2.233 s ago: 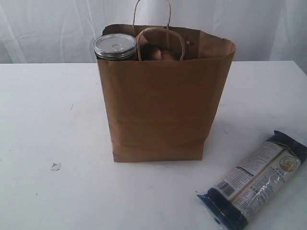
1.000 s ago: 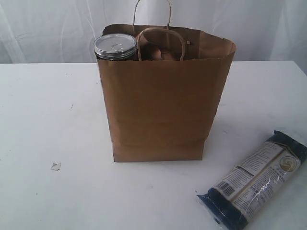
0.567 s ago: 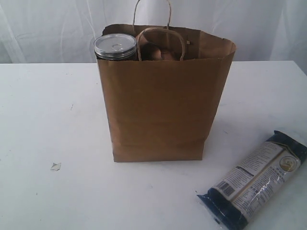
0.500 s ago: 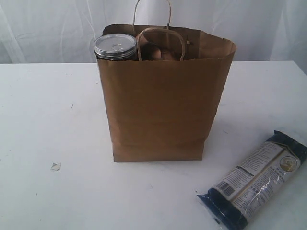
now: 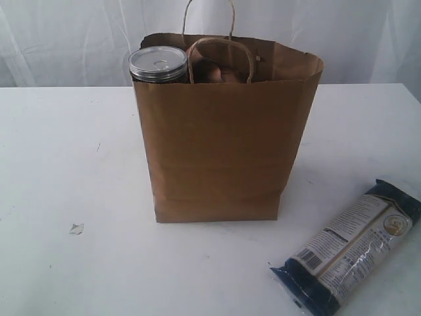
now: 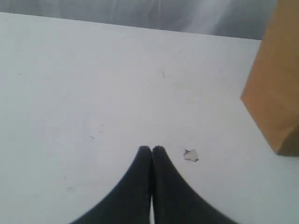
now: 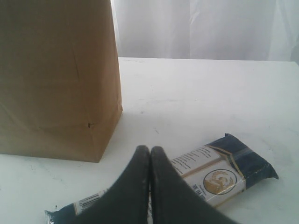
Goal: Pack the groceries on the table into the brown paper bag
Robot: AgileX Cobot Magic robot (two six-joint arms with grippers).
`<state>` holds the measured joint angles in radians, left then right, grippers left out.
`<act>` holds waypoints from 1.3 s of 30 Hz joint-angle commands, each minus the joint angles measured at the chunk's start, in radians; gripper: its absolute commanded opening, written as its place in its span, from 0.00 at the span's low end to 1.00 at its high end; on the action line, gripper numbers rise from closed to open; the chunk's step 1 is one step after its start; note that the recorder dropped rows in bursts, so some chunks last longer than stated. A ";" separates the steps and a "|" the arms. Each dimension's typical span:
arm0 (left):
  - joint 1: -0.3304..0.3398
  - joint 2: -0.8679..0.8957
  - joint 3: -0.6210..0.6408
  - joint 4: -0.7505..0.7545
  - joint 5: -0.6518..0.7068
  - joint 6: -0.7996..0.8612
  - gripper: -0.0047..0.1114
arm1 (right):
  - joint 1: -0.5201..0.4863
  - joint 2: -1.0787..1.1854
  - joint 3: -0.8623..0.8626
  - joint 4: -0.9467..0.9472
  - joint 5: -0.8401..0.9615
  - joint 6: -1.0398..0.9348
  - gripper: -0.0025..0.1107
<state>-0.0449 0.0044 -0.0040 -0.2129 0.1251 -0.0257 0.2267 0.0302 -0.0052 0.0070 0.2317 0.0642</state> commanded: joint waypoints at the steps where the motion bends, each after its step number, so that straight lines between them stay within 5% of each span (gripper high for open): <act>1: 0.094 -0.004 0.004 -0.002 0.007 0.000 0.04 | -0.009 -0.004 0.005 0.001 -0.002 0.001 0.02; 6: 0.164 -0.004 0.004 -0.002 0.007 0.000 0.04 | -0.009 -0.004 0.005 0.001 -0.002 0.001 0.02; 13: 0.172 -0.004 0.004 -0.002 0.007 0.000 0.04 | -0.009 -0.004 0.005 0.001 -0.015 0.001 0.02; 30: 0.172 -0.004 0.004 -0.002 0.007 0.000 0.04 | -0.009 -0.004 0.005 0.098 -0.661 0.631 0.02; 33: 0.172 -0.004 0.004 -0.002 0.007 0.002 0.04 | -0.009 -0.004 -0.023 0.094 -0.576 0.631 0.02; 39: 0.172 -0.004 0.004 -0.002 0.007 0.002 0.04 | -0.009 0.042 -0.281 0.068 -0.014 0.453 0.02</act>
<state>0.1261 0.0044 -0.0040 -0.2129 0.1271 -0.0251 0.2267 0.0414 -0.1761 0.1036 0.0000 0.6170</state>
